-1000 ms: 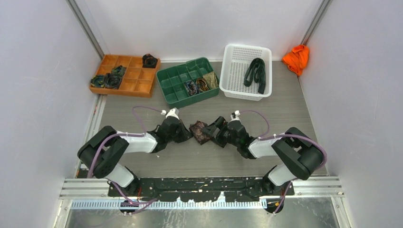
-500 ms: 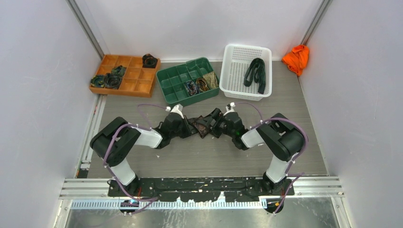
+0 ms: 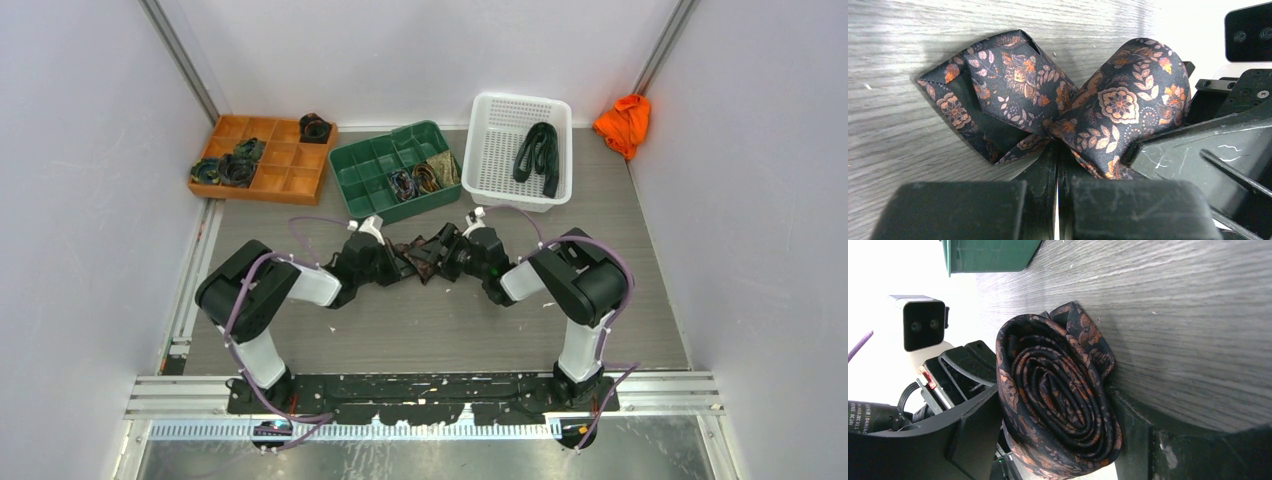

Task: Roll the ties
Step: Pick up the tie at the center of the board.

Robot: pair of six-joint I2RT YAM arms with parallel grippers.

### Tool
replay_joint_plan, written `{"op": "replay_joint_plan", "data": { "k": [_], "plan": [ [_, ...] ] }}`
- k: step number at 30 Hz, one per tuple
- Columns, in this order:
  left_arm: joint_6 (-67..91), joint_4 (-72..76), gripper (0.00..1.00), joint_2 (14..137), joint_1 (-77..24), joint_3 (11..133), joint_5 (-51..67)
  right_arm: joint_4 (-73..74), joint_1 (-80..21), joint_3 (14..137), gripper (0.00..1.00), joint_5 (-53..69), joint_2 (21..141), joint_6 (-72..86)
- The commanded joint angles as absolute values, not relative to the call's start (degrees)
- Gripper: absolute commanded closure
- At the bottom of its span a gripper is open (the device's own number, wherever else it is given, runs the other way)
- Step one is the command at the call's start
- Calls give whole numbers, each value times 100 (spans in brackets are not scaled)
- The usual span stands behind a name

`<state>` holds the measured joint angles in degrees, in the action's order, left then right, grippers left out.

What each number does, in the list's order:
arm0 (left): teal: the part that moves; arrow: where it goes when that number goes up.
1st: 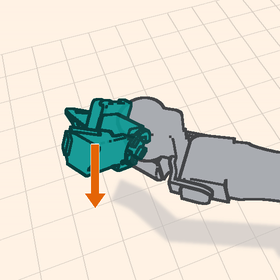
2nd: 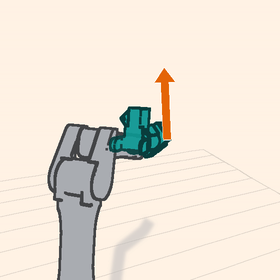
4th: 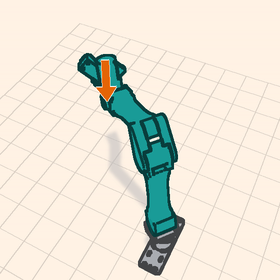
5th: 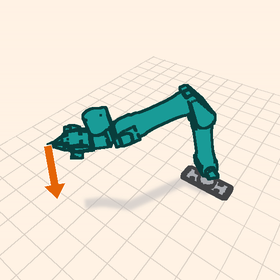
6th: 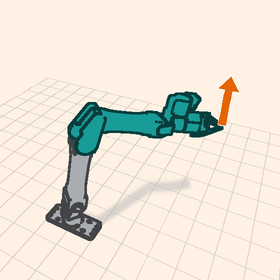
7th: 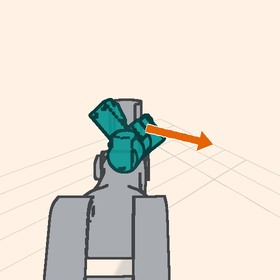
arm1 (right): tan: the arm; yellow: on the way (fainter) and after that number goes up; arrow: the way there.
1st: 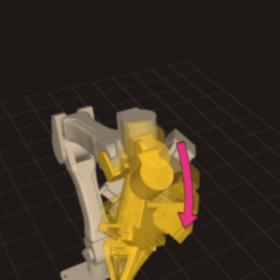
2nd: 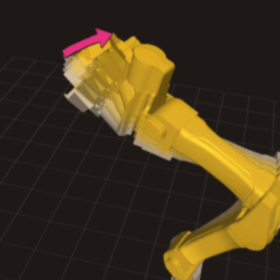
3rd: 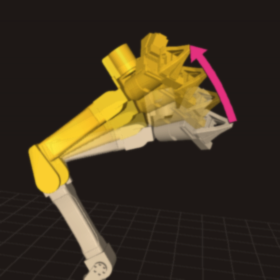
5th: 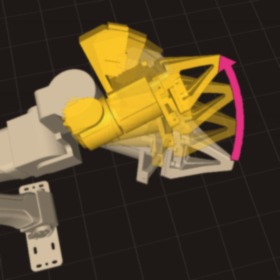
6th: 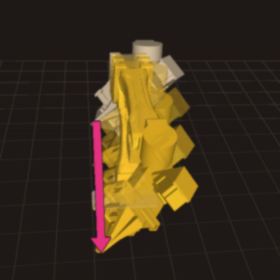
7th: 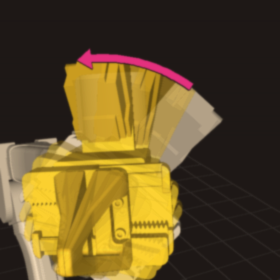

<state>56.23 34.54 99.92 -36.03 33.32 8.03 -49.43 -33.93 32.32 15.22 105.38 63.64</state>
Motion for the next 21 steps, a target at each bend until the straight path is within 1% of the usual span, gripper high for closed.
{"op": "replay_joint_plan", "data": {
  "k": [1, 8, 18, 21],
  "plan": [
    [5271, 3112, 100, 10178, -3454, 3395, 784, -3209, -3382, 3230, 24, 1422, 11094, 5653],
    [5123, 3036, 100, 10363, -3104, 3531, 992, -2848, -3379, 3583, 24, 1691, 11179, 5334],
    [5020, 2988, 100, 10596, -2780, 3723, 1320, -2593, -3381, 4156, 38, 1913, 11436, 5178],
    [5010, 3001, 100, 10699, -2770, 3750, 1390, -2588, -3383, 4275, 44, 2021, 11477, 5176]
  ]
}}
